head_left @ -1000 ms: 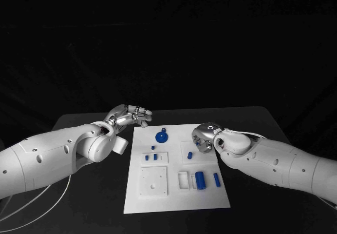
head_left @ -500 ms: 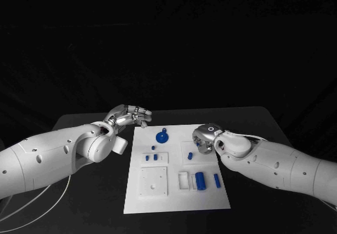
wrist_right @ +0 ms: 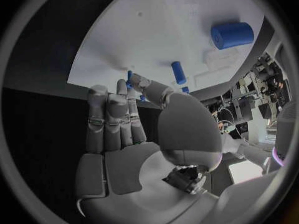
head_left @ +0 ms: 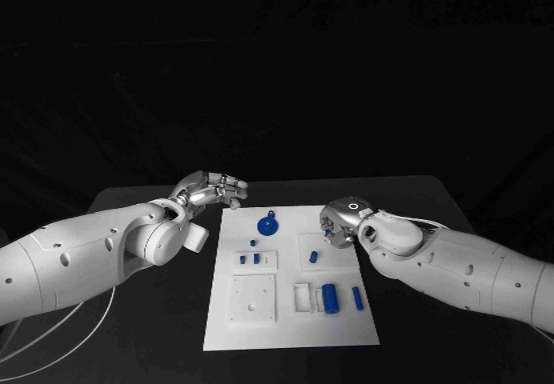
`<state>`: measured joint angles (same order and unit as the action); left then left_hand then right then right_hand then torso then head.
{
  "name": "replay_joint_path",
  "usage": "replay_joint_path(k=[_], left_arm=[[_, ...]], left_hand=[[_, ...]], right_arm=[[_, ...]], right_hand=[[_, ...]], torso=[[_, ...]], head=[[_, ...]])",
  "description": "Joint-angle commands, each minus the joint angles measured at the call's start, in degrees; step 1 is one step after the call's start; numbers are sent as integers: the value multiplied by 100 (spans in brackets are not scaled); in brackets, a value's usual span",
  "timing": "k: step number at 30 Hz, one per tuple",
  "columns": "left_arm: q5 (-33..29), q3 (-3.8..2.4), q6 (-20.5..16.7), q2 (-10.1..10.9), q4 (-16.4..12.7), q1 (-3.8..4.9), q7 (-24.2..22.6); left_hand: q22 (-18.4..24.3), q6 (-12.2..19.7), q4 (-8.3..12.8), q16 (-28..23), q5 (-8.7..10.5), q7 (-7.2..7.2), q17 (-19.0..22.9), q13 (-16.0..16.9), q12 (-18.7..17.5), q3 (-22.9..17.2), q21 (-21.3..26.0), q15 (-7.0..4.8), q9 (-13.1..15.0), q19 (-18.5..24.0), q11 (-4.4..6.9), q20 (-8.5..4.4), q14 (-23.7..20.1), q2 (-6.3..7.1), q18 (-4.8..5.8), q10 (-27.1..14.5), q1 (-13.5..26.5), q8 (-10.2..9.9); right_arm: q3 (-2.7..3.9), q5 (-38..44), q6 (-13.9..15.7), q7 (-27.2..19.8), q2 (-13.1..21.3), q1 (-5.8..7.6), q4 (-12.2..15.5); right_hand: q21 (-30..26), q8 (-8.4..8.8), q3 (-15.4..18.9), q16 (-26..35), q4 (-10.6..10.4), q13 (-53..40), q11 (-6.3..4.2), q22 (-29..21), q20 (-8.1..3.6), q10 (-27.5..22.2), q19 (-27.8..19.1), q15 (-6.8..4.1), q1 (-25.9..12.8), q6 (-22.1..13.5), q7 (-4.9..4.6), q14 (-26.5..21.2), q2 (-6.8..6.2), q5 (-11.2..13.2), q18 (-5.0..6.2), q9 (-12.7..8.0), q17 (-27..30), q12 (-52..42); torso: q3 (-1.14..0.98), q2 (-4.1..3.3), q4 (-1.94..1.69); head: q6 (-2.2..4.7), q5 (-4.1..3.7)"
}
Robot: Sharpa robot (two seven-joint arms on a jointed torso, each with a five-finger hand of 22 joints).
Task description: Assemble the parts on the task board
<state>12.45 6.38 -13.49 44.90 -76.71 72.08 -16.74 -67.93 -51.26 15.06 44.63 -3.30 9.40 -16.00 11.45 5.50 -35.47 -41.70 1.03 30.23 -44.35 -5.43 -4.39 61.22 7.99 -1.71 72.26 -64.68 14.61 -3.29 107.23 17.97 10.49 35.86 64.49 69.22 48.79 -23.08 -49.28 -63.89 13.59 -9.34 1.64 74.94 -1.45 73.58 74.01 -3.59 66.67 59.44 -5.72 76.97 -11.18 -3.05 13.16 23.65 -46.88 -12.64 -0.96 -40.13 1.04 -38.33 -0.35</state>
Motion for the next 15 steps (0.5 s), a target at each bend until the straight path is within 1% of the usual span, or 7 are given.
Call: replay_joint_path(k=[1, 3, 6, 8, 13, 14, 15], left_arm=[[-54, -5, 26, -3, 8, 7, -51], [-55, -5, 22, -3, 18, 7, -55], [-60, -5, 21, -5, 29, 7, -59], [-61, -5, 11, 0, 35, 7, -59], [-86, -5, -17, -16, 64, 7, -68], [-87, -5, -19, -18, 66, 7, -68], [-99, -5, -24, -29, 77, 7, -69]], left_hand=[[-6, 47, 2, -22, -23, -8, -11, -7, -37, 30, 37, 9, -10, -35, -2, -9, 38, -36, -80, -25, 25, 8], [-7, 49, 3, -25, -23, -7, -14, -7, -38, 30, 38, 9, -11, -36, -3, -10, 38, -35, -80, -27, 24, 8], [-8, 52, 3, -28, -22, -6, -17, -7, -39, 32, 40, 9, -11, -37, -4, -10, 39, -34, -80, -28, 24, 8], [-8, 53, 4, -30, -22, -5, -19, -7, -40, 31, 40, 9, -12, -38, -4, -10, 39, -34, -80, -29, 23, 7], [-8, 55, 4, -33, -22, -4, -22, -7, -41, 32, 42, 9, -12, -39, -5, -10, 41, -34, -80, -30, 22, 8], [-9, 55, 4, -34, -22, -4, -23, -7, -41, 32, 42, 9, -12, -39, -5, -10, 41, -34, -80, -30, 21, 8], [-9, 55, 4, -34, -23, -4, -23, -7, -41, 31, 42, 9, -13, -39, -5, -10, 41, -34, -80, -30, 21, 8]], right_arm=[[40, -28, 67, 14, 53, 9, 109], [80, -37, 67, 13, 109, 16, 192], [141, -113, 53, 17, 228, 24, 402], [196, -191, 66, 2, 321, 24, 632], [209, -276, 77, -16, 368, 24, 1041], [209, -276, 75, -16, 364, 24, 1055], [209, -276, 47, -15, 342, 24, 1135]], right_hand=[[22, -20, -41, -22, -11, -8, 49, 95, -140, 112, 121, -71, 6, 38, -17, -82, -34, 24, 184, -1, 8, -5], [24, -20, -45, -24, -15, -12, 48, 95, -141, 112, 122, -72, 6, 39, -17, -82, -38, 24, 184, 0, 10, -4], [26, -21, -52, -27, -21, -18, 47, 96, -143, 114, 123, -73, 8, 41, -16, -82, -45, 24, 184, 2, 15, -3], [27, -22, -57, -29, -25, -23, 46, 96, -145, 117, 124, -74, 9, 44, -15, -82, -52, 24, 184, 4, 18, -3], [29, -22, -63, -32, -34, -29, 45, 96, -147, 117, 125, -75, 8, 44, -14, -83, -56, 24, 184, 5, 22, -1], [29, -22, -64, -32, -35, -29, 45, 96, -147, 117, 125, -75, 8, 44, -15, -83, -56, 24, 184, 6, 22, -1], [29, -22, -65, -33, -36, -30, 45, 96, -148, 117, 125, -75, 8, 44, -15, -83, -56, 24, 184, 6, 23, 0]], torso=[[-5, 2, 2], [-6, 1, 5], [-7, -1, 2], [-7, -2, -1], [-4, 6, 11], [-5, 8, 12], [-5, 7, 9]], head=[[7, 10], [10, 8], [13, 15], [18, 19], [14, 83], [14, 91], [20, 125]])
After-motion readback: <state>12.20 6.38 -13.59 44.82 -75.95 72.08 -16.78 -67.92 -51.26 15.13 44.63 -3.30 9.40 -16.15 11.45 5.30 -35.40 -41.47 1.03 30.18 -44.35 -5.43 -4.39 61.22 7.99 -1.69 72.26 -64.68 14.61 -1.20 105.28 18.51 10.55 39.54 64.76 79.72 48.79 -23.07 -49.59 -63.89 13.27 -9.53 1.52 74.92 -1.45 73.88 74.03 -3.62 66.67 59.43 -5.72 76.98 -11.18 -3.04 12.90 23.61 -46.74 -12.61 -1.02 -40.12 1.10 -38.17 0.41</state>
